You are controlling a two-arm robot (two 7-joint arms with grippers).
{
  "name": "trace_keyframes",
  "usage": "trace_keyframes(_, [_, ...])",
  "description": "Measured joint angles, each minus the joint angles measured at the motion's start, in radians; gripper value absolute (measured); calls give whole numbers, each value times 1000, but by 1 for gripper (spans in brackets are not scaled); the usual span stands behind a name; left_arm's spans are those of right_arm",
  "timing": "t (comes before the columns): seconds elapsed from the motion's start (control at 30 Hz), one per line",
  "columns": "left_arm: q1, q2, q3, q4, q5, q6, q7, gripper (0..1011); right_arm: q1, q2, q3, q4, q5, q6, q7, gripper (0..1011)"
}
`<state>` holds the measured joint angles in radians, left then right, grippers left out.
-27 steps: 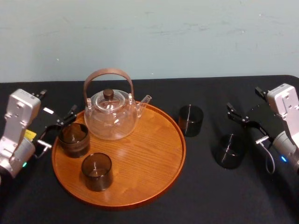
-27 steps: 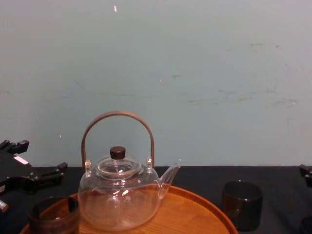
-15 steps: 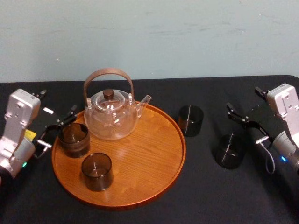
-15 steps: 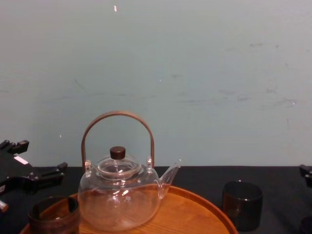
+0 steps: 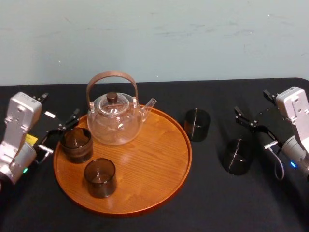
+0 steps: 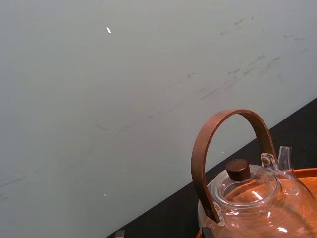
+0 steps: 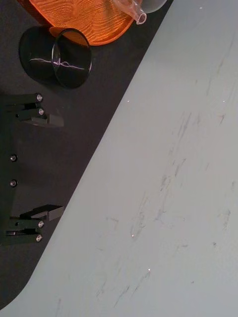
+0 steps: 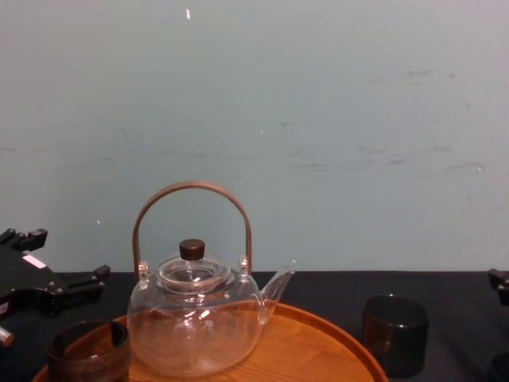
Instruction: Pick up the glass from the table and place it on the tray.
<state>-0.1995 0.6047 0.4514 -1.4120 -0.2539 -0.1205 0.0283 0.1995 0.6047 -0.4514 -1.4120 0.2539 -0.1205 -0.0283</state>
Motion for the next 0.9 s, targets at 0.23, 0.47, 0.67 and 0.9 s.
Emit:
trace_keyframes(0.23, [0,0,0,0,0,0,0,1001,0,0,0,0,0,0,0,1002])
trace_keyframes(0.47, [0,0,0,0,0,0,0,1001,0,0,0,0,0,0,0,1002])
trace_keyframes(0.67, [0,0,0,0,0,0,0,1001,-17,6,14,-13,0,5,19,1002])
trace_keyframes(0.9, [0,0,0,0,0,0,0,1002,-63,35,52,-66,28,36,59,1002])
